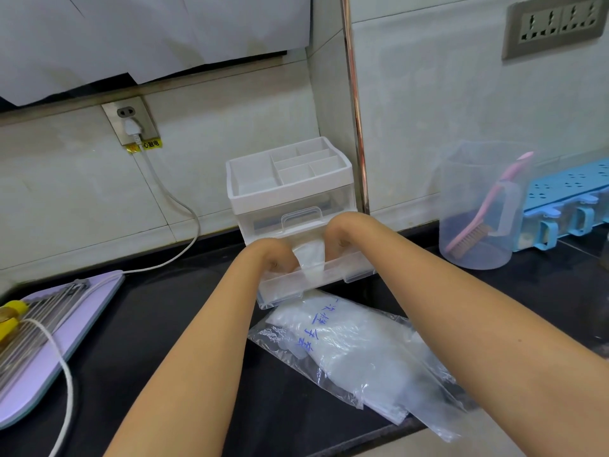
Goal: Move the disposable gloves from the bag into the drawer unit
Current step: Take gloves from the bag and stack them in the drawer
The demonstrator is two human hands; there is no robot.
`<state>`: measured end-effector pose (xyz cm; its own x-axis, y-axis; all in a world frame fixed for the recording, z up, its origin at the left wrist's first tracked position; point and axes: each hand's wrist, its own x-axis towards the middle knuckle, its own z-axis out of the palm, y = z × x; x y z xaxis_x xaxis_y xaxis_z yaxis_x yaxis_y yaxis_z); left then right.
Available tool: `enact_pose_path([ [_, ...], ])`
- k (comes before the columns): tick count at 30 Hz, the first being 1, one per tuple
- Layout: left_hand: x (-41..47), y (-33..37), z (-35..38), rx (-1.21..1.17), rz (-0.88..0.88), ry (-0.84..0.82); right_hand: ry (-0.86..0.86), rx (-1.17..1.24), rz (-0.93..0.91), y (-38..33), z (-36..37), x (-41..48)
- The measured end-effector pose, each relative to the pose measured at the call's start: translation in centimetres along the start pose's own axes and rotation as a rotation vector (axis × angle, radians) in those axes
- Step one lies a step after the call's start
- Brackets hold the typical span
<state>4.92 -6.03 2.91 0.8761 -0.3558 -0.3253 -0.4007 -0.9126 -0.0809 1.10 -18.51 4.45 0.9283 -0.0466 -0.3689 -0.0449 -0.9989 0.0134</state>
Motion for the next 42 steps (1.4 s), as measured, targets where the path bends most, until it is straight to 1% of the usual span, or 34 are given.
enact_pose_path([
  [3, -0.2, -0.1, 0.1, -0.045, -0.012, 0.013, 0.002, 0.151, -0.005, 0.3, 0.1, -0.5],
  [7, -1.0, 0.1, 0.3, -0.069, -0.034, 0.097, 0.198, 0.365, -0.077, 2.1, 0.1, -2.2],
  [10, -2.4, 0.3, -0.3, -0.08, -0.027, 0.149, 0.295, 0.537, -0.155, 3.3, 0.1, -5.1],
  [12, -3.6, 0.2, -0.8, -0.159, -0.022, 0.194, 0.371, 0.616, -0.181, 4.1, 0.5, -7.1],
  [14, -5.1, 0.0, -1.0, -0.305, -0.012, 0.307, 0.412, 0.672, -0.191, 4.8, 1.1, -8.8],
  [16, -6.8, 0.0, -0.3, -0.471, 0.038, 0.496, 0.432, 0.682, -0.18, 5.6, 2.2, -10.2],
  [18, -9.0, 0.7, 1.0, -0.65, 0.142, 0.669, 0.449, 0.665, -0.155, 6.3, 3.7, -11.6],
  [19, -10.2, 1.3, 1.8, -0.71, 0.206, 0.717, 0.447, 0.655, -0.142, 6.8, 4.6, -12.1],
  [21, -12.1, 2.8, 3.7, -0.776, 0.314, 0.702, 0.422, 0.63, -0.135, 7.4, 6.8, -12.9],
  [23, -12.8, 4.3, 6.2, -0.81, 0.407, 0.61, 0.4, 0.631, -0.171, 7.4, 9.1, -13.7],
  [26, -12.9, 6.5, 10.4, -0.779, 0.513, 0.493, 0.405, 0.601, -0.22, 6.8, 12.9, -14.9],
  [28, -12.6, 7.3, 12.8, -0.794, 0.524, 0.439, 0.384, 0.595, -0.234, 6.5, 15.3, -15.6],
  [31, -12.0, 7.8, 15.1, -0.88, 0.495, 0.415, 0.307, 0.625, -0.267, 6.7, 18.2, -16.2],
  [33, -11.6, 8.3, 16.3, -0.92, 0.484, 0.391, 0.255, 0.61, -0.252, 6.7, 20.0, -16.3],
  [34, -11.5, 8.4, 16.7, -0.918, 0.485, 0.388, 0.262, 0.581, -0.236, 6.8, 21.0, -16.2],
  [36, -11.3, 8.6, 17.4, -0.91, 0.486, 0.399, 0.371, 0.516, -0.203, 6.7, 22.8, -15.6],
  [37, -11.2, 8.6, 17.6, -0.919, 0.485, 0.405, 0.434, 0.532, -0.206, 6.6, 23.6, -15.4],
  [42, -10.6, 8.4, 17.7, -0.977, 0.462, 0.391, 0.815, 0.88, -0.237, 6.2, 25.7, -16.4],
])
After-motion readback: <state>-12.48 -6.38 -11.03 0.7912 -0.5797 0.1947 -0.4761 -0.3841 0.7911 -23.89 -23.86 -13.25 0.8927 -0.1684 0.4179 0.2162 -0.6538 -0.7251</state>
